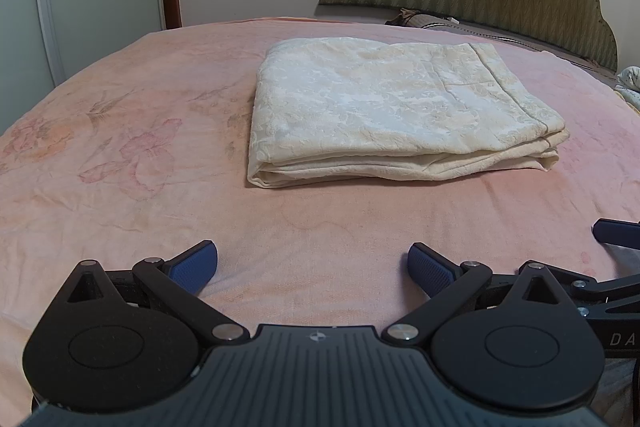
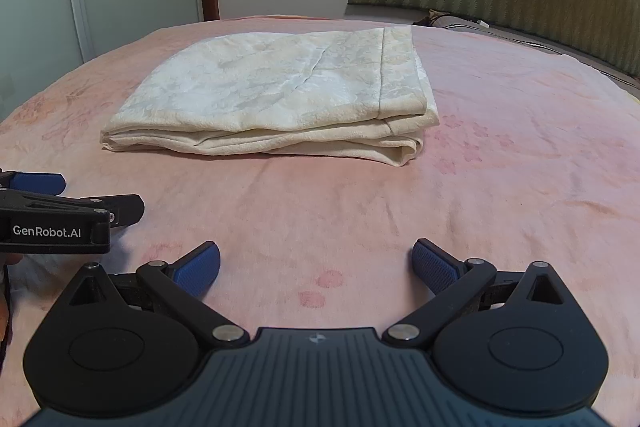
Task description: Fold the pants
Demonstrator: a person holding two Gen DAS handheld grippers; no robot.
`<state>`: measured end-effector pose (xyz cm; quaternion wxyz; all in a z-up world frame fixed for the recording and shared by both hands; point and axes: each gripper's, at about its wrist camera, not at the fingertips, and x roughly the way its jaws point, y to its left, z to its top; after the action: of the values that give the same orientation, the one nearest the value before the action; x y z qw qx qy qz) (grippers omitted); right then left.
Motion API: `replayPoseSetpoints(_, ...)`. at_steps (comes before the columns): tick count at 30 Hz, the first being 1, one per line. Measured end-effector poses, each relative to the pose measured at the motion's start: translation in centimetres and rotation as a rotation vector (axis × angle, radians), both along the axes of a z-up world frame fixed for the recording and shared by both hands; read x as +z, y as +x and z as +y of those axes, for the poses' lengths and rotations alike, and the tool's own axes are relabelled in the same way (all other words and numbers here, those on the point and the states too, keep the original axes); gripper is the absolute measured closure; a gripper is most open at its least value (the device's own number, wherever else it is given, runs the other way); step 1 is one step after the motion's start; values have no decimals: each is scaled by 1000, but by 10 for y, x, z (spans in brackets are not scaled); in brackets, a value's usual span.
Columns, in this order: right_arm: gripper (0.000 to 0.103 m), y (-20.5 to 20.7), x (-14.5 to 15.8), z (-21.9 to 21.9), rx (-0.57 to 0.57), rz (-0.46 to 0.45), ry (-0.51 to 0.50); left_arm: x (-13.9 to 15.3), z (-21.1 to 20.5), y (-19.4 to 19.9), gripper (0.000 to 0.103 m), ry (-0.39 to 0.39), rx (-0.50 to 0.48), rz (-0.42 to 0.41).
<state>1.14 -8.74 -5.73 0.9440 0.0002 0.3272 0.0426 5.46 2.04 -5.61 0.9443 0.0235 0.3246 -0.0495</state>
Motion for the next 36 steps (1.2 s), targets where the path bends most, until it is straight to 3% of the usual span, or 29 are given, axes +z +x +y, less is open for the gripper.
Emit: replayPoseSetpoints(36,0,0,1,0,-40,-14,5,-1,0,0,0,3,8,-2)
